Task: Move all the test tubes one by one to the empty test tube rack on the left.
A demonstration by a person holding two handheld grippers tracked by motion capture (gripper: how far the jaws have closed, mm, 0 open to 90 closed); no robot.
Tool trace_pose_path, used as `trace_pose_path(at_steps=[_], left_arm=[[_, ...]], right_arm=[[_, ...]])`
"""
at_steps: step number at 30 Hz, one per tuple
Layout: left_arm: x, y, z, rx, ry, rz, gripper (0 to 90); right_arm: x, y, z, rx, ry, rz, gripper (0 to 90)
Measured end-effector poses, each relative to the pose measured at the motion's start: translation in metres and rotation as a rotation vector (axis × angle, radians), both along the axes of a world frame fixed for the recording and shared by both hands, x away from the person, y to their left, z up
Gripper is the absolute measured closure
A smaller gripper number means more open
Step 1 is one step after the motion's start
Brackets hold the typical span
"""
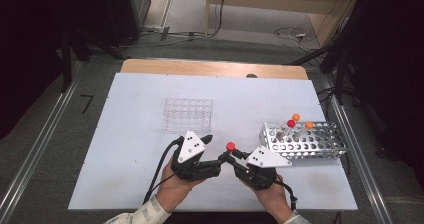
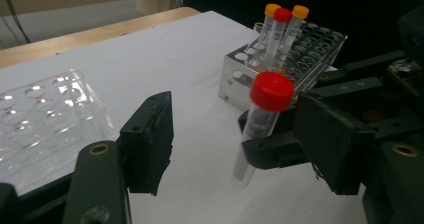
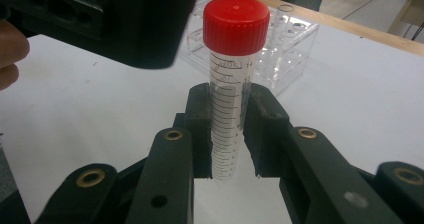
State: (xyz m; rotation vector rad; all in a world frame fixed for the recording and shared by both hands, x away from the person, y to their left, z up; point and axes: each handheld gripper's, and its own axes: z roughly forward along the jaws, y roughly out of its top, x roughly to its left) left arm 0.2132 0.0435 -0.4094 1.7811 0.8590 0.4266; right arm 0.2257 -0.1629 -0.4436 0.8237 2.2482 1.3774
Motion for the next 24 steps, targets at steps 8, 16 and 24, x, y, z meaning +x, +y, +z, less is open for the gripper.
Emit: trace_pose_path(at_steps=[8, 16, 24], left_arm=[[-0.0002, -0.0010, -0.0010, -0.008, 0.007, -0.051, 54.9], [-0.0007, -0.0023, -0.0020, 0.007, -0.003, -0.059, 63.6], [-0.0011, -0.0031, -0.0022, 0.005, -0.007, -0.066, 68.2]], right_arm=[[-0.0032, 0.0078, -0.0009, -0.007, 0.004, 0.029, 71.4], [-0.0049, 0.0100, -0.0002, -0.003, 0.005, 0.040, 71.4], [-0.0047, 0.0101, -0.0006, -0.007, 0.009, 0.041, 71.4]])
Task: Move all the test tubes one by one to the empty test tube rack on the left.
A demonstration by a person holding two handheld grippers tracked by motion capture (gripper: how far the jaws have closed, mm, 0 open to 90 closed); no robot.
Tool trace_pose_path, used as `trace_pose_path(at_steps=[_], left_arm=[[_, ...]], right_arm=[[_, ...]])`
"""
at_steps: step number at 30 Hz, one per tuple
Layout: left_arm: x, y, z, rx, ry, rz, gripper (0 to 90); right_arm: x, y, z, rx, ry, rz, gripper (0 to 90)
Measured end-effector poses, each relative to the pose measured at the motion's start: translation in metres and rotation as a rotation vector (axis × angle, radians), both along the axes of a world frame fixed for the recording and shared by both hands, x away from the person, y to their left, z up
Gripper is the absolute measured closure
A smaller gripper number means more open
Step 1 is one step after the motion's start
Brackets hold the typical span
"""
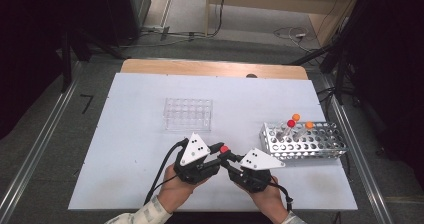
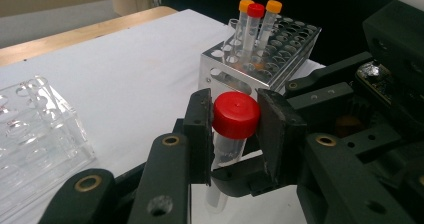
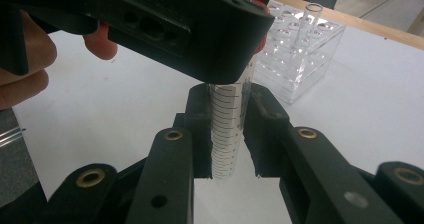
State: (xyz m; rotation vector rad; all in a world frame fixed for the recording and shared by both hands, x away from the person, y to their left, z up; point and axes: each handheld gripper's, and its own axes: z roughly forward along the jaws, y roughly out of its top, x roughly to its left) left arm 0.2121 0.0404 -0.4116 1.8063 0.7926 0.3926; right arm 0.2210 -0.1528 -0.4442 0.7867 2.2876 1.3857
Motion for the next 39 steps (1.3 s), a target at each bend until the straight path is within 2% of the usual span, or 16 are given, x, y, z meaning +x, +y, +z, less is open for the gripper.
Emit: trace_pose_path(at_steps=[8, 12, 18, 22, 30, 34, 39], left_arm=[[0.000, 0.001, 0.000, -0.004, 0.002, 0.009, 69.7], [0.001, 0.002, 0.001, -0.007, 0.000, 0.012, 69.8], [0.008, 0.010, -0.001, -0.014, 0.011, 0.045, 69.8], [0.012, 0.016, 0.000, -0.020, 0.013, 0.069, 69.8], [0.023, 0.034, 0.007, -0.035, -0.001, 0.135, 69.8], [0.035, 0.049, 0.013, -0.059, -0.001, 0.185, 69.8], [0.052, 0.064, 0.022, -0.064, -0.004, 0.244, 69.8]], right_arm=[[0.000, 0.000, 0.000, 0.003, 0.000, 0.000, 70.2], [0.001, 0.000, 0.000, 0.006, 0.013, 0.007, 57.2], [0.002, -0.001, 0.001, -0.007, 0.030, 0.011, 37.5], [0.002, -0.005, 0.002, -0.011, 0.041, 0.002, 29.9], [-0.001, -0.022, 0.007, -0.009, 0.038, -0.030, 27.0], [-0.002, -0.039, 0.011, 0.002, 0.035, -0.072, 27.0], [-0.001, -0.059, 0.016, 0.021, 0.027, -0.125, 26.2]])
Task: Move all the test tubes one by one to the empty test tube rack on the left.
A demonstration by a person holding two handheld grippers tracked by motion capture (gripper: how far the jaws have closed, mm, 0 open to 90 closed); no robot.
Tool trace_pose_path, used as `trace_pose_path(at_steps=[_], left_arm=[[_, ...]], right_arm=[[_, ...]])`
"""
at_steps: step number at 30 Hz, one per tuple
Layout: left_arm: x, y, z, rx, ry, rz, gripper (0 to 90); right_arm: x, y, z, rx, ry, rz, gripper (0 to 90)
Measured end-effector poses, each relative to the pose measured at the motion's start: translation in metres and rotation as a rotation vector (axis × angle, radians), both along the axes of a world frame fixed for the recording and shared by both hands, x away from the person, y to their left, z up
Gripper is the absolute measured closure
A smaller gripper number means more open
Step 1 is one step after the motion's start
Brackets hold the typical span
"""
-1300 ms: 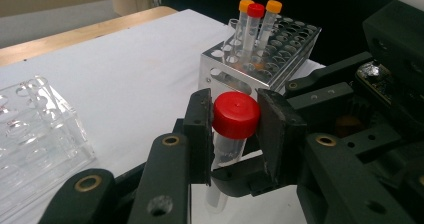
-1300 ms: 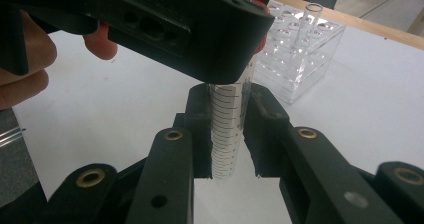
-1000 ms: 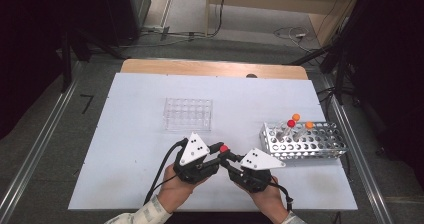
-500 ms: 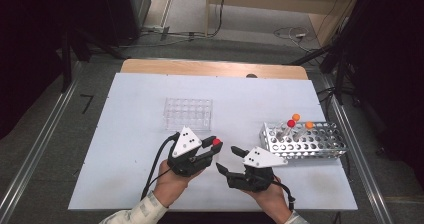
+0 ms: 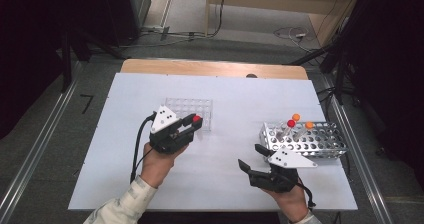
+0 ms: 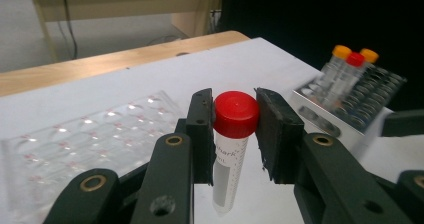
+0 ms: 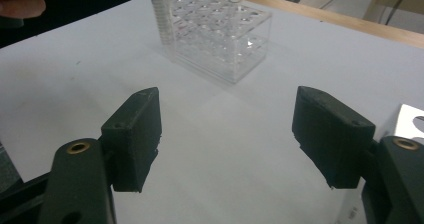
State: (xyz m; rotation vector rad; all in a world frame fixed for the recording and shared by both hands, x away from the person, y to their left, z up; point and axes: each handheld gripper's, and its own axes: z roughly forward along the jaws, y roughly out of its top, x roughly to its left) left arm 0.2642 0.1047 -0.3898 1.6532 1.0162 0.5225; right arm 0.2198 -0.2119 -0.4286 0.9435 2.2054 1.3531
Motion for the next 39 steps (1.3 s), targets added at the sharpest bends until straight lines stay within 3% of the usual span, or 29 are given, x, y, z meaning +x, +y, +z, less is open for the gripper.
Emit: trace_pose_path(at_steps=[7, 16, 22, 28, 39], left_arm=[[0.022, 0.008, 0.012, 0.026, -0.006, 0.059, 69.9], [0.044, 0.009, 0.015, 0.032, -0.020, 0.124, 69.8], [0.052, 0.007, 0.013, 0.058, -0.026, 0.144, 69.8], [0.059, 0.007, 0.009, 0.048, -0.023, 0.162, 69.8], [0.062, 0.001, 0.000, 0.083, -0.016, 0.162, 69.8]], right_arm=[[-0.001, -0.021, -0.001, 0.002, 0.005, -0.048, 26.1], [0.000, -0.030, -0.001, 0.013, 0.004, -0.074, 26.2], [0.000, -0.029, -0.002, 0.009, 0.006, -0.071, 26.2], [0.000, -0.030, -0.002, 0.014, 0.010, -0.076, 26.2], [0.000, -0.030, -0.002, 0.017, 0.011, -0.075, 26.3]])
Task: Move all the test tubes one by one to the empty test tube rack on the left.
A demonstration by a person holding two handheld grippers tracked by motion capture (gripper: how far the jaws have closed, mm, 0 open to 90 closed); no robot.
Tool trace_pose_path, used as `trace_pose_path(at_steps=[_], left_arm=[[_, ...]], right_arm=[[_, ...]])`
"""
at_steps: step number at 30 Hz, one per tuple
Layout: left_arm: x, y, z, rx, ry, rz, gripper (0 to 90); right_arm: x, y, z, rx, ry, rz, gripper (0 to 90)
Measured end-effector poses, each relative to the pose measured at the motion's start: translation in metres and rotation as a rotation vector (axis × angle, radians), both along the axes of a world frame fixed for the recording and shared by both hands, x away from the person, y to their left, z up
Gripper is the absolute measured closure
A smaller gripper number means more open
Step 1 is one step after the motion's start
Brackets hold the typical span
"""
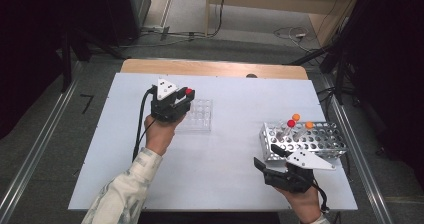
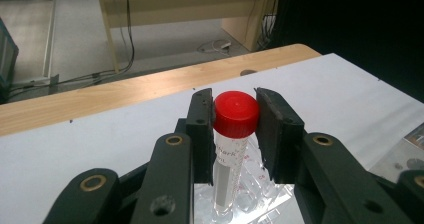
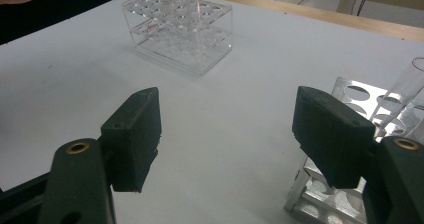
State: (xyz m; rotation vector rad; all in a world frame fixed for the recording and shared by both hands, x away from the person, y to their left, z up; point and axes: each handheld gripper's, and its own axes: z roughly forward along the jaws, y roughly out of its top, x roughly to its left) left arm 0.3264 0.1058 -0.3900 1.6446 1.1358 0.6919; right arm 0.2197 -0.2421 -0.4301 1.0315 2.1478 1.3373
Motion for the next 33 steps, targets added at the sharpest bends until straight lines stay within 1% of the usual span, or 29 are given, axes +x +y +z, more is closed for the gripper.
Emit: trace_pose_path(at_steps=[2, 7, 12, 15, 16, 17, 21, 24, 29, 33], left_arm=[[0.000, -0.001, -0.004, 0.010, -0.002, 0.007, 69.8], [0.000, -0.002, -0.018, 0.014, 0.021, 0.011, 69.8], [-0.001, -0.005, -0.030, 0.045, 0.029, 0.015, 69.7], [-0.001, -0.008, -0.039, 0.064, 0.041, 0.018, 69.5], [-0.001, -0.008, -0.041, 0.068, 0.045, 0.016, 69.5], [-0.001, -0.008, -0.043, 0.061, 0.044, 0.018, 69.4], [-0.002, -0.008, -0.044, 0.062, 0.046, 0.018, 68.2], [-0.002, -0.007, -0.044, 0.063, 0.053, 0.014, 62.4], [-0.004, -0.005, -0.042, 0.035, 0.053, 0.014, 51.8], [-0.009, -0.004, -0.038, 0.015, 0.055, 0.019, 39.4]], right_arm=[[0.000, 0.000, 0.000, 0.001, 0.000, -0.002, 26.3], [0.000, 0.000, 0.000, -0.003, 0.000, 0.000, 26.3], [0.000, 0.001, -0.001, -0.005, -0.002, 0.004, 26.3], [0.000, 0.001, -0.001, -0.006, 0.000, 0.003, 26.3], [0.000, 0.001, -0.001, -0.006, 0.001, 0.004, 26.3], [0.000, 0.001, -0.001, -0.006, 0.003, 0.003, 26.3], [0.000, 0.001, -0.002, -0.010, 0.005, 0.001, 26.3], [0.000, 0.001, -0.002, -0.011, 0.003, 0.002, 26.4], [0.000, 0.001, -0.002, -0.010, 0.005, -0.001, 26.4], [0.001, 0.001, -0.002, -0.008, 0.008, -0.002, 26.4]])
